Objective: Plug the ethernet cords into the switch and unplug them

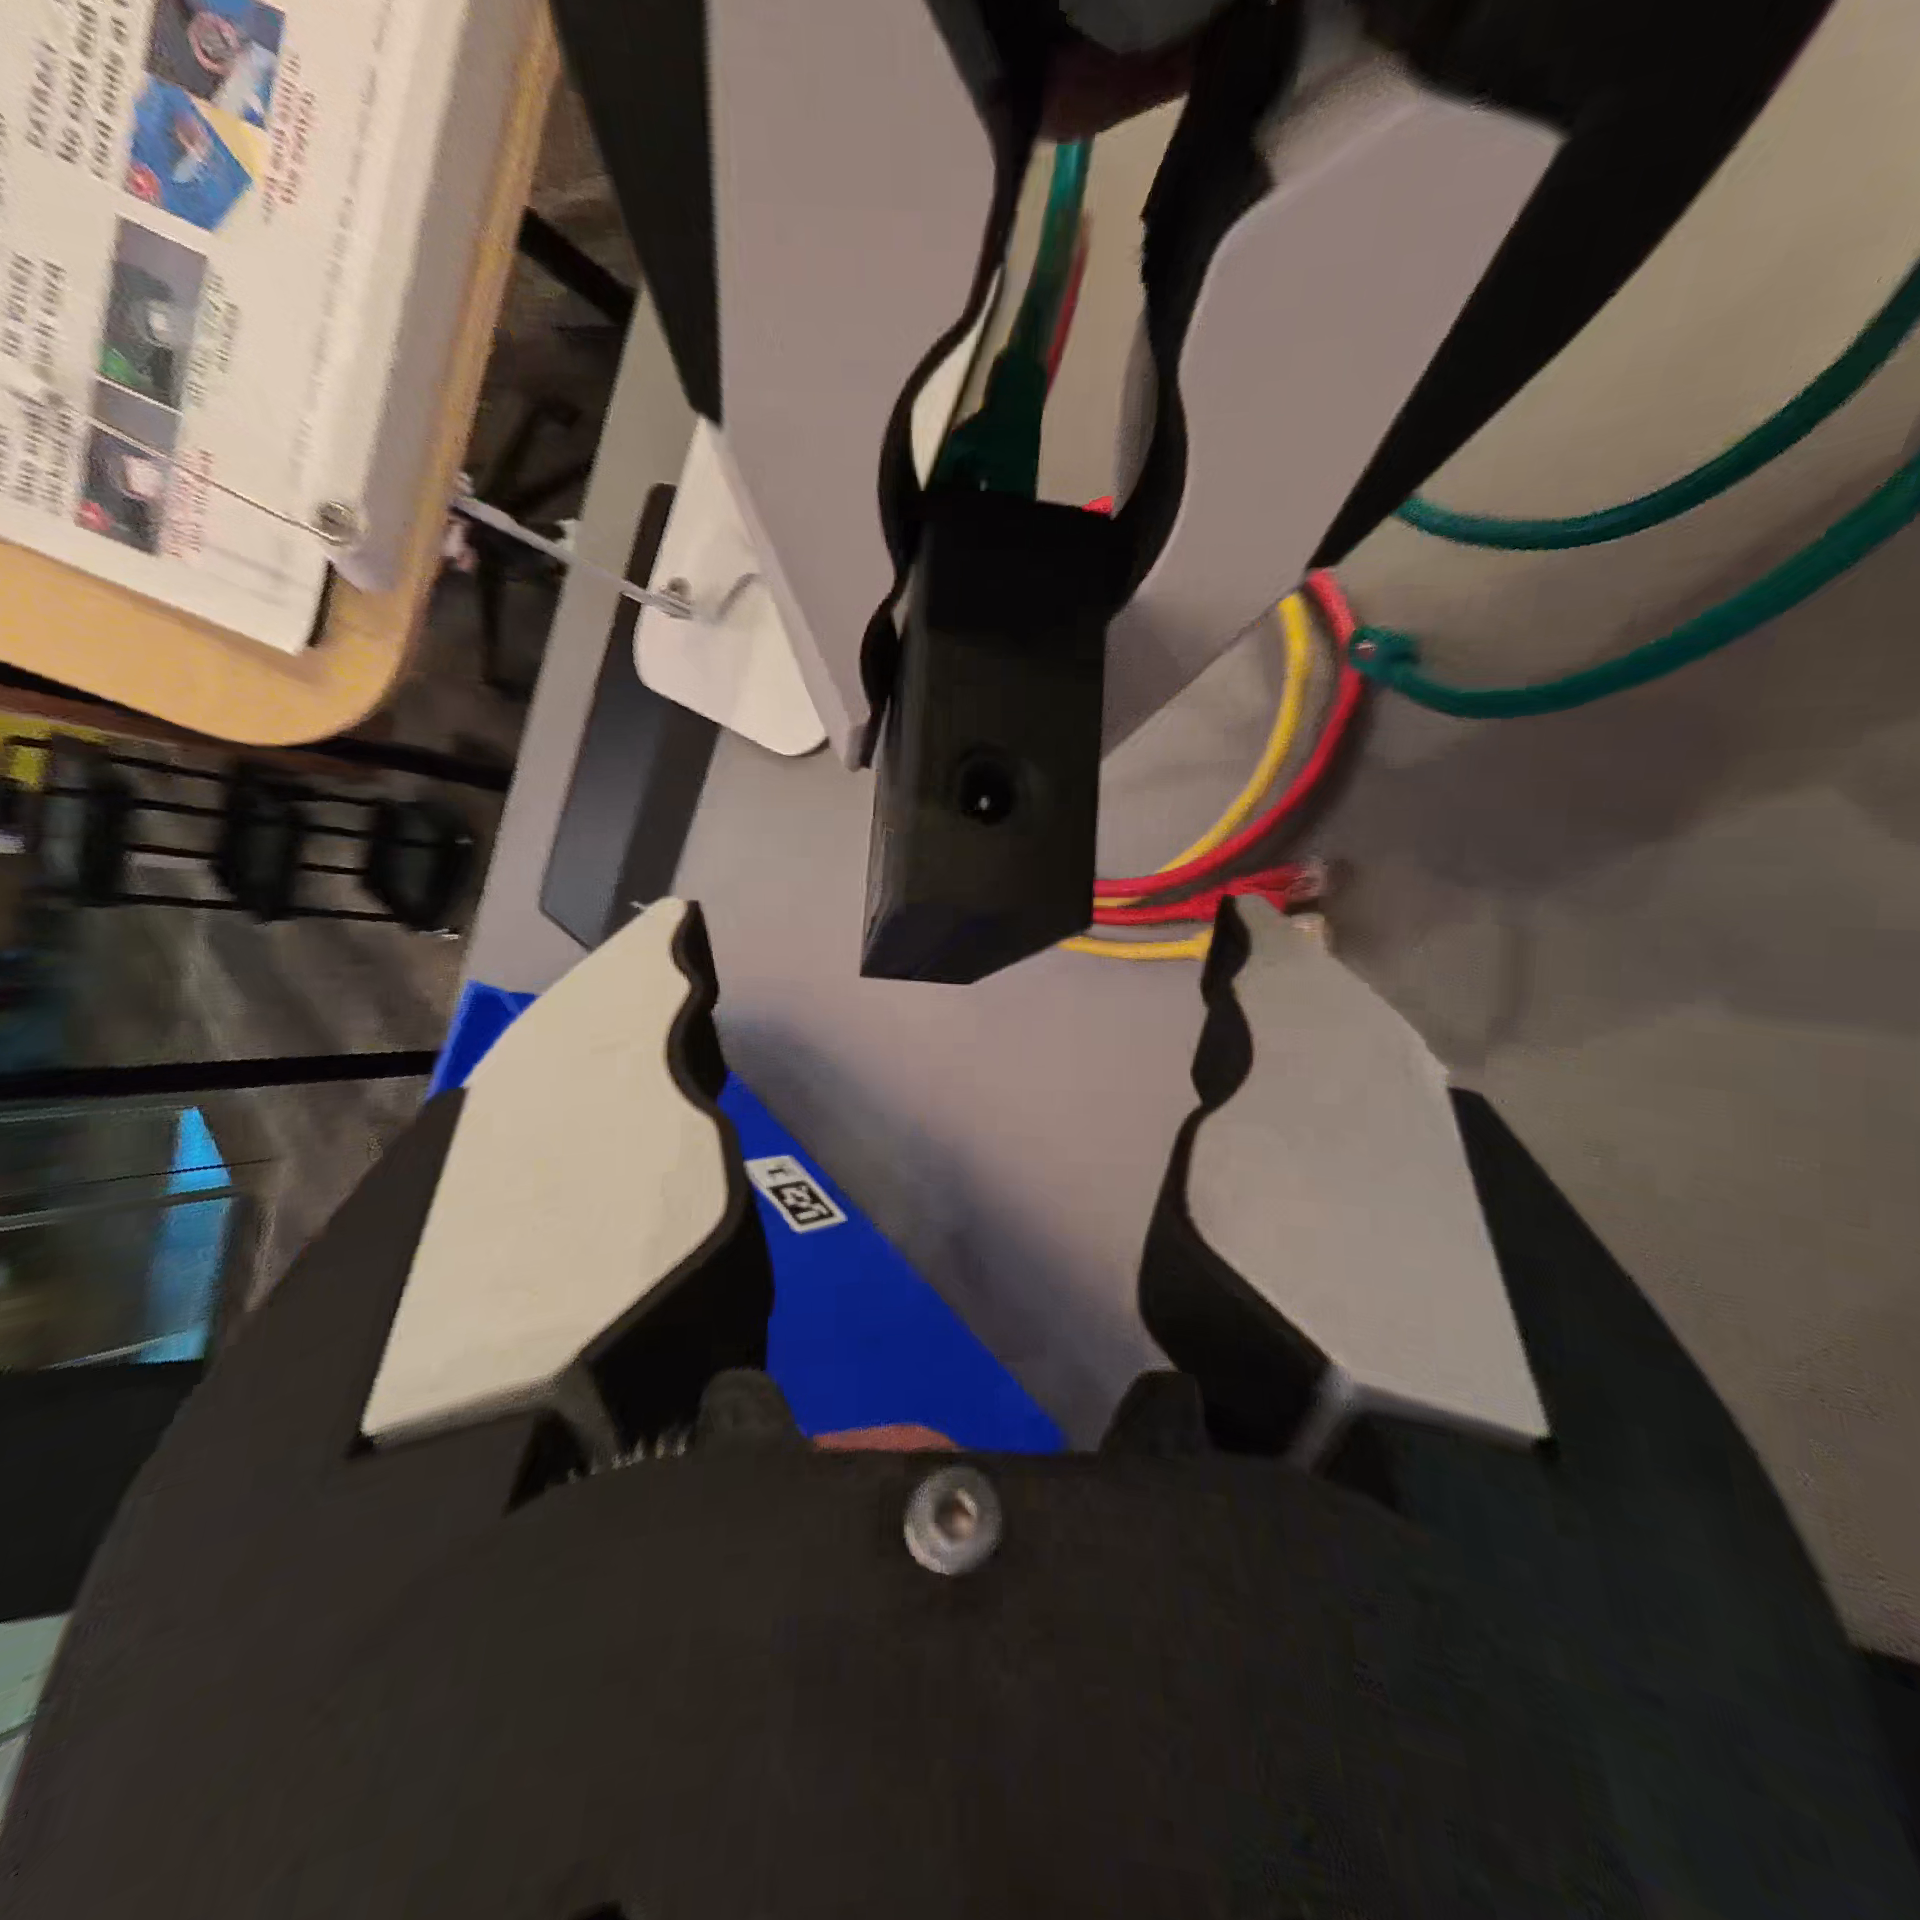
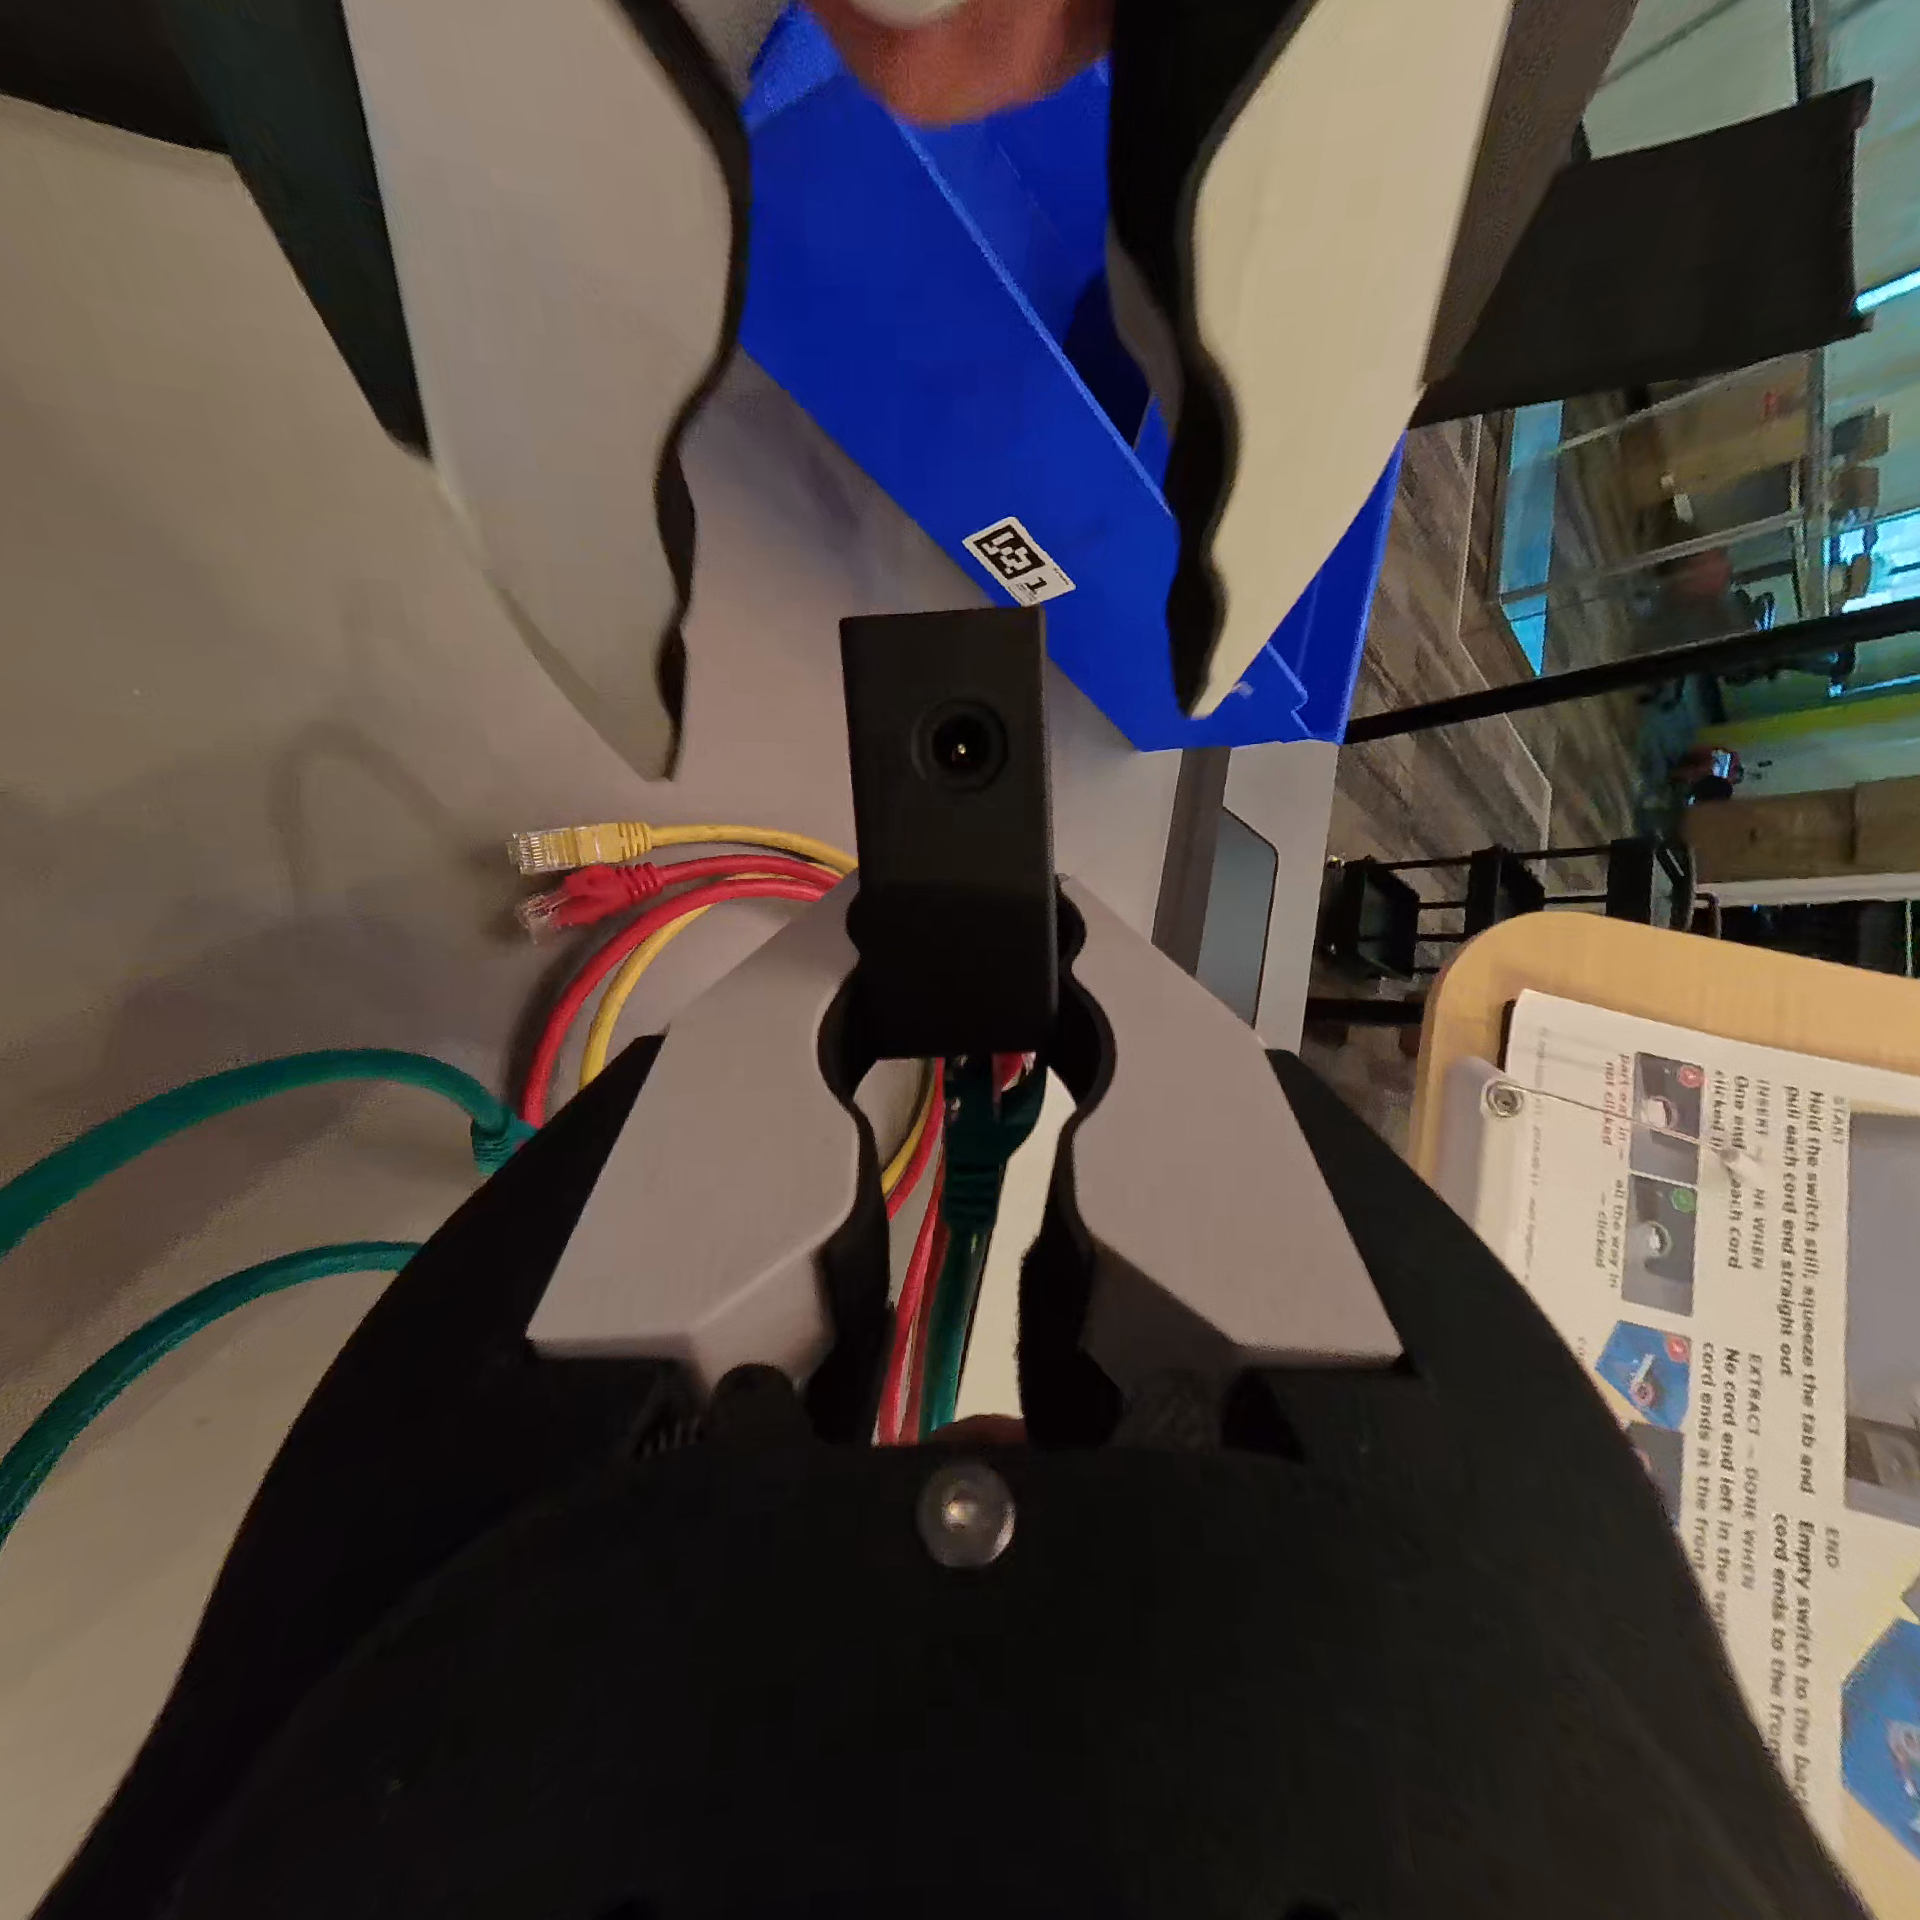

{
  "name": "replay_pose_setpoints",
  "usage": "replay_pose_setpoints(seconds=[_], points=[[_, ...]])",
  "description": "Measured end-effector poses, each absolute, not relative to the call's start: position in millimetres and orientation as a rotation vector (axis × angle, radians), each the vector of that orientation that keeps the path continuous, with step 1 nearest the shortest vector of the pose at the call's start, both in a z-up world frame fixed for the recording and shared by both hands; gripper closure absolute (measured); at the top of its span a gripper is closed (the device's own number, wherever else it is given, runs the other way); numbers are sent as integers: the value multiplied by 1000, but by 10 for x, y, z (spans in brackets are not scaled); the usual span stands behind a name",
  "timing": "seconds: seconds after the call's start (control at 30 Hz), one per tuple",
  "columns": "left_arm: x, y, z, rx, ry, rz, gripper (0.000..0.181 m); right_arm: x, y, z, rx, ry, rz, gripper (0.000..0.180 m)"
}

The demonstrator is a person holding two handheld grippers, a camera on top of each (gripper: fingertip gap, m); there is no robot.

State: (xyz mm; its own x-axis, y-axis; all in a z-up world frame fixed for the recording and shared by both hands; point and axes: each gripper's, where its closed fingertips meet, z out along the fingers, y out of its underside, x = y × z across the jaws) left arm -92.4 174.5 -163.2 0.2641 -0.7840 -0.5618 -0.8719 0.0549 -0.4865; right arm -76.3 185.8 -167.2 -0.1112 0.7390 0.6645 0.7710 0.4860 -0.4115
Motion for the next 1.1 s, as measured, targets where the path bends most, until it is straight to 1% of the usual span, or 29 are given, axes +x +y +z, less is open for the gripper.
replay_pose_setpoints(seconds=[0.13,0.17,0.27,0.33,0.37,0.43,0.5,0.63,0.67,0.8,0.83,0.87,0.9,1.1], points=[[-840,1788,-1563,-1660,1518,136,141,-779,1765,-1546,-1259,-1840,-14,154],[-813,1772,-1566,-1638,1540,127,148,-793,1741,-1507,-1250,-1829,9,154],[-786,1759,-1518,-1575,1548,132,151,-774,1717,-1457,-1225,-1824,50,154],[-778,1740,-1456,-1555,1533,94,151,-763,1710,-1371,-1208,-1789,97,149],[-794,1753,-1406,-1541,1512,81,152,-752,1665,-1316,-1204,-1782,163,122],[-811,1735,-1315,-1503,1493,18,151,-675,1602,-1170,-1169,-1756,243,117],[-833,1722,-1221,-1468,1466,-28,152,-570,1590,-1041,-1129,-1719,290,116],[-750,1544,-1098,-1363,1483,-184,151,-467,1572,-964,-1101,-1695,373,120],[-714,1496,-1065,-1328,1486,-202,152,-473,1534,-978,-1083,-1716,382,124],[-541,1315,-928,-1230,1496,-260,152,-559,1457,-1151,-1104,-1798,417,125],[-500,1278,-895,-1212,1495,-279,152,-588,1431,-1144,-1085,-1800,433,133],[-472,1260,-863,-1198,1491,-291,152,-611,1389,-1131,-1051,-1809,444,148],[-447,1237,-825,-1180,1485,-314,152,-628,1390,-1101,-1021,-1794,427,155],[-429,1319,-821,-1166,1459,-359,152,-597,1489,-1108,-1075,-1786,338,157]])
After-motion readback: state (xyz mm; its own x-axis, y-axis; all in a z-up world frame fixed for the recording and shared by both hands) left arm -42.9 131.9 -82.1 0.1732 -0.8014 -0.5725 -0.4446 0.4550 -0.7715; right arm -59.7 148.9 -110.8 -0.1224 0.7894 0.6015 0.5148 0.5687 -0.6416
